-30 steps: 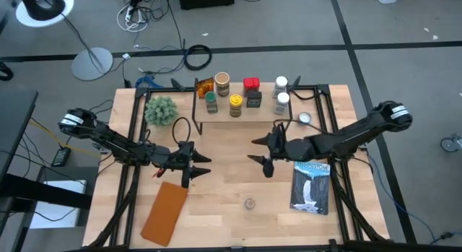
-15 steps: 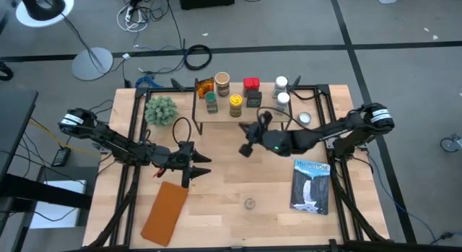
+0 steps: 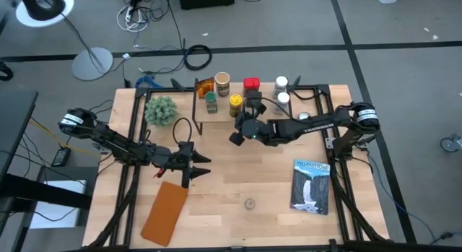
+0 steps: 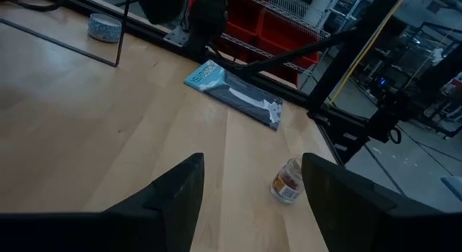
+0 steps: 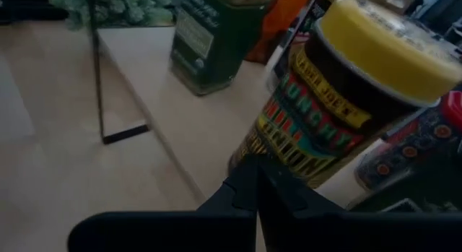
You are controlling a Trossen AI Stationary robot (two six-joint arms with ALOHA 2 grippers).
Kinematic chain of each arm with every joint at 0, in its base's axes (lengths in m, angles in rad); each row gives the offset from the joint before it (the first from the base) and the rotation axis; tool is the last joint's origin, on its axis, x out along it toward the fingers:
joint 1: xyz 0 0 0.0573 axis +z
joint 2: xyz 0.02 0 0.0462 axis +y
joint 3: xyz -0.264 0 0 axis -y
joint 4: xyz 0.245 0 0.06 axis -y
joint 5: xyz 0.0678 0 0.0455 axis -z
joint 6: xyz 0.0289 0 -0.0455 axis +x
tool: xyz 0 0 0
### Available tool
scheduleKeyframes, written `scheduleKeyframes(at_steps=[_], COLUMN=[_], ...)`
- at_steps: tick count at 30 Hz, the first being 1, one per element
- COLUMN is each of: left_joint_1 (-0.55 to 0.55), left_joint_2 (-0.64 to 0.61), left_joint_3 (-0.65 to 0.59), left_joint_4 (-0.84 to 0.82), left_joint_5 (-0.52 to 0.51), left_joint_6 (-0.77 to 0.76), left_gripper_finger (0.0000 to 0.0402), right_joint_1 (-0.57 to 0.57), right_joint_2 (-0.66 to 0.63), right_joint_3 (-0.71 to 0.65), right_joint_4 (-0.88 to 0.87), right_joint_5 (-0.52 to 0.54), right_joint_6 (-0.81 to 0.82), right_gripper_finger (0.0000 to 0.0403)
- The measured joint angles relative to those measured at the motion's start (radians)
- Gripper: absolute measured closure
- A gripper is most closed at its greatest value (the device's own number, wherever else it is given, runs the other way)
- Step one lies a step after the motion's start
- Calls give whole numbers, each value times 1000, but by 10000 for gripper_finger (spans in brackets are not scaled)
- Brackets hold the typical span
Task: Shelf spices
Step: Put the yellow seasoning bottle on the shelf, then put the brown seasoning bottle on the shelf
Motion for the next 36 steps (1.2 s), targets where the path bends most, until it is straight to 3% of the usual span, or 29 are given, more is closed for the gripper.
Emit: scheduleKeyframes(at_steps=[12, 19, 27, 36], left_joint_1=[0, 0, 0, 0], left_joint_2=[0, 0, 0, 0], left_joint_3=[0, 0, 0, 0], left_joint_4=[-6, -7, -19, -30], left_joint_5=[0, 0, -1, -43], left_joint_6=[1, 2, 3, 5], left_gripper_finger=[165, 165, 165, 165], right_joint_1=[-78, -88, 8, 193], right_joint_2=[0, 0, -40, -145], right_joint_3=[1, 1, 0, 0], right_joint_4=[14, 31, 14, -191], right_joint_5=[-107, -107, -107, -140], right_joint_6=[-34, -45, -46, 93], right_gripper_finger=[402, 402, 403, 402])
